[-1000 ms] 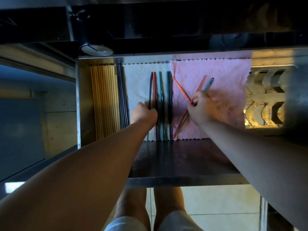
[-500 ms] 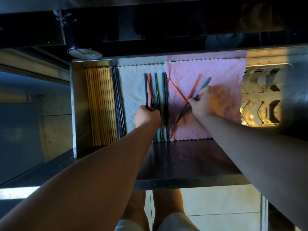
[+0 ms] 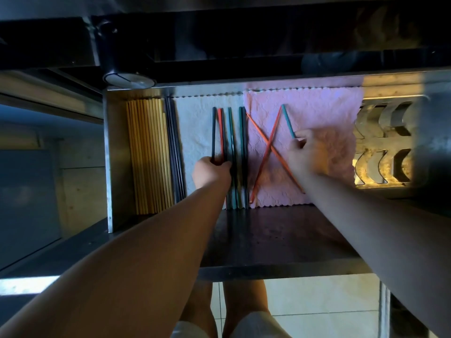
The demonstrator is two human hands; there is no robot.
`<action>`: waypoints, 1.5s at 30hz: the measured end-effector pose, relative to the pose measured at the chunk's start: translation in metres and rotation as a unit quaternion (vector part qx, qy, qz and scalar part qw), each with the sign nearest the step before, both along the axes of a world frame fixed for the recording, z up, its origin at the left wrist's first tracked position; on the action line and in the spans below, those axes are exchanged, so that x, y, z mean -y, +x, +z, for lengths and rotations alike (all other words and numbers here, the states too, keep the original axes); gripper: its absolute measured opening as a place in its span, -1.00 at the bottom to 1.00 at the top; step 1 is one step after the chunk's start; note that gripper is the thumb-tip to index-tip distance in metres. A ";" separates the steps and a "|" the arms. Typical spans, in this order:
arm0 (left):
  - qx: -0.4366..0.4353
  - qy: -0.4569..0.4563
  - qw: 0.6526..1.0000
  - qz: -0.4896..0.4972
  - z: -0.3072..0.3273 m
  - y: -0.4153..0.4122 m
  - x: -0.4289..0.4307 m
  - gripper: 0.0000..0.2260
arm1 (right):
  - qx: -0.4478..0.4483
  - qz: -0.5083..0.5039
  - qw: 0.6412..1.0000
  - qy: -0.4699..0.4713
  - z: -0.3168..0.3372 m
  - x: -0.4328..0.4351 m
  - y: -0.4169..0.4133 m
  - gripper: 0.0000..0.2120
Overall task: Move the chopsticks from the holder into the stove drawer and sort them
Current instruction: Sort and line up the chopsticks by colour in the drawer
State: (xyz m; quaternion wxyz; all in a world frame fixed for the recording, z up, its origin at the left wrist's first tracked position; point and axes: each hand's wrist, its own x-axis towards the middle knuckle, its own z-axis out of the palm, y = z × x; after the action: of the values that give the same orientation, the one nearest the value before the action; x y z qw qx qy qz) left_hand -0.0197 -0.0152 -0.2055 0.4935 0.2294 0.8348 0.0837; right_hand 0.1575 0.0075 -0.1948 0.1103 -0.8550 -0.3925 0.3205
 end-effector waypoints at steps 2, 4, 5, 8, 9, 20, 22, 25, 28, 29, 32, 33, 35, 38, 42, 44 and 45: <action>-0.004 -0.013 1.000 0.000 -0.001 0.001 -0.004 -0.85 | -0.016 0.020 1.000 0.004 0.002 0.003 -0.007 -0.82; -0.007 -0.027 1.000 0.002 -0.002 0.001 -0.006 -0.85 | -0.054 0.024 0.998 0.018 -0.003 0.006 -0.013 -0.84; -0.005 -0.033 0.999 0.004 -0.002 0.000 -0.007 -0.83 | -0.070 0.024 0.997 0.020 -0.003 0.006 -0.017 -0.85; 0.008 -0.036 0.999 0.008 -0.001 -0.004 -0.008 -0.84 | -0.084 0.039 0.996 -0.007 -0.004 0.006 -0.027 -0.90; 0.010 -0.034 0.999 0.006 -0.001 -0.005 -0.008 -0.84 | -0.085 0.048 0.995 -0.014 -0.003 0.006 -0.030 -0.90; -0.042 0.015 0.999 -0.026 0.006 -0.016 -0.011 -0.93 | -0.110 0.068 0.992 -0.013 -0.004 0.009 -0.051 -0.90; -0.031 0.015 0.998 -0.061 0.007 -0.016 -0.012 -0.95 | -0.107 0.069 0.992 -0.014 -0.006 0.009 -0.052 -0.89; -0.026 0.011 0.994 -0.102 0.006 -0.010 -0.013 -0.93 | -0.113 0.068 0.991 -0.015 -0.007 0.010 -0.051 -0.87; -0.046 -0.008 0.992 -0.114 0.007 -0.005 -0.018 -0.92 | -0.120 0.069 0.990 -0.014 -0.009 0.012 -0.051 -0.85; -0.045 -0.012 0.993 -0.108 0.007 -0.004 -0.019 -0.92 | -0.124 0.071 0.990 -0.019 -0.009 0.013 -0.052 -0.87; -0.034 -0.007 0.997 -0.074 0.012 -0.002 -0.022 -0.86 | -0.136 0.067 0.988 -0.024 -0.010 0.013 -0.054 -0.89; -0.033 -0.004 0.997 -0.068 0.013 -0.003 -0.021 -0.83 | -0.134 0.065 0.989 -0.020 -0.010 0.013 -0.055 -0.91; -0.037 -0.001 0.997 -0.071 0.014 -0.004 -0.019 -0.78 | -0.136 0.050 0.989 -0.019 -0.011 0.013 -0.058 -0.95; -0.033 0.001 0.996 -0.085 0.013 -0.002 -0.015 -0.82 | -0.143 0.033 0.989 -0.032 -0.011 0.015 -0.061 -0.94; -0.009 0.003 0.996 -0.084 0.007 0.005 -0.014 -0.83 | -0.145 0.020 0.989 -0.030 -0.010 0.014 -0.061 -0.92; 0.007 -0.005 0.998 -0.068 0.003 0.007 -0.016 -0.81 | -0.141 0.020 0.989 -0.033 -0.009 0.014 -0.061 -0.92; 0.010 -0.012 0.998 -0.062 0.002 0.008 -0.017 -0.80 | -0.140 0.021 0.989 -0.033 -0.009 0.013 -0.061 -0.90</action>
State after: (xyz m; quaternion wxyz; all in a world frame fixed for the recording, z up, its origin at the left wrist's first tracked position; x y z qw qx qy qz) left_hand -0.0116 0.0020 -0.2030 0.5086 0.2735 0.8152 0.0451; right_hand 0.0960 -0.0060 -0.2034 0.1293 -0.7966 -0.3803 0.4519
